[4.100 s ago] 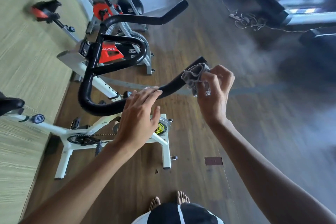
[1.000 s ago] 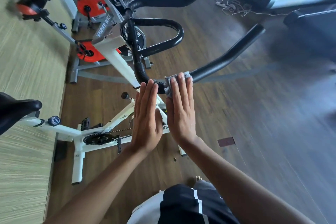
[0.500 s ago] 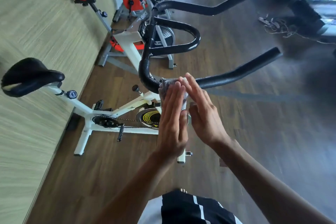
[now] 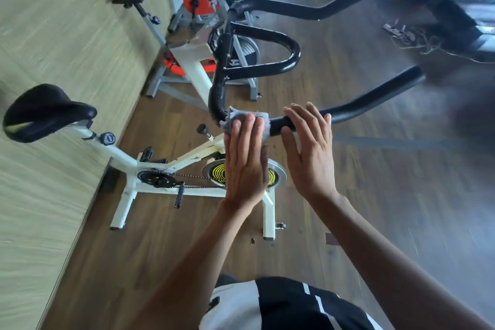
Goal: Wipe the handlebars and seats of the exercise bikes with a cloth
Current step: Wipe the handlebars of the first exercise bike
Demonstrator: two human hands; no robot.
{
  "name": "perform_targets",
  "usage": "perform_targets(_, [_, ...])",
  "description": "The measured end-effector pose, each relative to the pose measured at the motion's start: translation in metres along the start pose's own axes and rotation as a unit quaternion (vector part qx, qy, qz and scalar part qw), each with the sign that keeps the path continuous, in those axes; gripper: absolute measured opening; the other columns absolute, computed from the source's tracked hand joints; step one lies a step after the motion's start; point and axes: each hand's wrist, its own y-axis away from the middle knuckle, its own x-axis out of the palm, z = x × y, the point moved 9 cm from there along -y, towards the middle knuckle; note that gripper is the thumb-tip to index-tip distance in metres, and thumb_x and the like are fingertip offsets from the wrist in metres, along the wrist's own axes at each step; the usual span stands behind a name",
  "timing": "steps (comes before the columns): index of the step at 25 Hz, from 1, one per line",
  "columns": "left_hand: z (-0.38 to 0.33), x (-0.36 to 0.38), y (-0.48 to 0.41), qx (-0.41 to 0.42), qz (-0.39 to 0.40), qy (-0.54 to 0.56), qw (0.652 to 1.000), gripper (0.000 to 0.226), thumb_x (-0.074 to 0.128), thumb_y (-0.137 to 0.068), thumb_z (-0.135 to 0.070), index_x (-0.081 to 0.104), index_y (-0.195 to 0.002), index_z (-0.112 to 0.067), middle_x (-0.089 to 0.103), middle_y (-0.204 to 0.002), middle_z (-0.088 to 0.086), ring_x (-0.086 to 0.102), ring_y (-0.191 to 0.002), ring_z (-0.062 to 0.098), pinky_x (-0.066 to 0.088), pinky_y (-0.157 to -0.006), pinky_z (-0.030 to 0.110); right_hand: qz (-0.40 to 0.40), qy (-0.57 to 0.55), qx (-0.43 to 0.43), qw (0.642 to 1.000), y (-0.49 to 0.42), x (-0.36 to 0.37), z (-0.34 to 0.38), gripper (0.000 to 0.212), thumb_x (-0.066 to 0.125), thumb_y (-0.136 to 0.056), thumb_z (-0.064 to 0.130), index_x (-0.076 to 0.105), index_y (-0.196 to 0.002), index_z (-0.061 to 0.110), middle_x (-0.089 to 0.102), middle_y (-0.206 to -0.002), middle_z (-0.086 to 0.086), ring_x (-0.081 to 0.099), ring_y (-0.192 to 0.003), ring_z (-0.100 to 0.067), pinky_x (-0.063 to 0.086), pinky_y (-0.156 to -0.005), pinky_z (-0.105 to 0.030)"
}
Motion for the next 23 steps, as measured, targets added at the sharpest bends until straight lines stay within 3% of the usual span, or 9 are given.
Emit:
perform_targets(5, [0.035,-0.013,-0.009,0.089,0.019,0.121,0.989,0.042,0.026,-0.106,-0.028,0.023,-0.148,-0.020,0.003,-0.165,-0.015,0.003,-0.152,0.011,0.009,-0.124,0.039,-0.086,-0.003,0.086,0.993,0.005,0.011,0.010,0.035,0.044,-0.104,0.028,0.063,-0.126,0.010,0.058,-0.135,-0.004,0.032,-0.145,-0.024,0.009,-0.125,-0.043])
perform_targets(10, [0.059,-0.016,-0.022,0.200,0.077,0.203,0.955,0.054,0.031,-0.106,-0.021,0.013,-0.157,-0.021,0.001,-0.166,-0.009,0.006,-0.153,0.018,0.014,-0.122,0.047,-0.187,-0.017,0.162,0.969,0.011,0.023,0.013,0.033,0.038,-0.104,0.022,0.064,-0.121,0.008,0.055,-0.138,-0.008,0.021,-0.150,-0.025,0.011,-0.124,-0.049])
perform_targets(13, [0.072,-0.013,-0.031,0.250,0.122,0.249,0.928,0.057,0.030,-0.106,-0.023,0.006,-0.158,-0.022,-0.002,-0.166,-0.009,0.003,-0.153,0.018,0.011,-0.123,0.044,-0.219,-0.015,0.193,0.957,0.011,0.026,0.015,0.035,0.037,-0.104,0.024,0.065,-0.121,0.010,0.051,-0.144,-0.002,0.019,-0.151,-0.018,0.017,-0.122,-0.052])
perform_targets(17, [0.083,-0.014,-0.043,0.299,0.170,0.313,0.885,0.055,0.026,-0.107,-0.027,0.005,-0.158,-0.022,-0.003,-0.165,-0.010,0.001,-0.153,0.017,0.008,-0.124,0.040,-0.252,-0.027,0.257,0.933,0.015,0.029,0.010,0.037,0.039,-0.106,0.032,0.066,-0.124,0.014,0.041,-0.148,0.014,0.014,-0.153,-0.011,0.022,-0.123,-0.043])
perform_targets(20, [0.091,-0.010,-0.057,0.308,0.183,0.359,0.862,0.054,0.025,-0.107,-0.028,0.006,-0.158,-0.020,-0.001,-0.166,-0.009,0.003,-0.153,0.018,0.010,-0.124,0.040,-0.267,-0.026,0.283,0.921,0.014,0.031,0.012,0.035,0.040,-0.107,0.031,0.066,-0.123,0.014,0.040,-0.149,0.015,0.013,-0.153,-0.011,0.019,-0.123,-0.033])
perform_targets(23, [0.104,0.001,-0.072,0.315,0.179,0.381,0.851,0.053,0.023,-0.107,-0.030,0.010,-0.158,-0.017,0.004,-0.165,-0.007,0.007,-0.153,0.021,0.014,-0.123,0.044,-0.274,-0.027,0.301,0.913,0.013,0.036,0.011,0.033,0.039,-0.107,0.030,0.066,-0.121,0.015,0.039,-0.150,0.016,0.011,-0.153,-0.008,0.019,-0.122,-0.033])
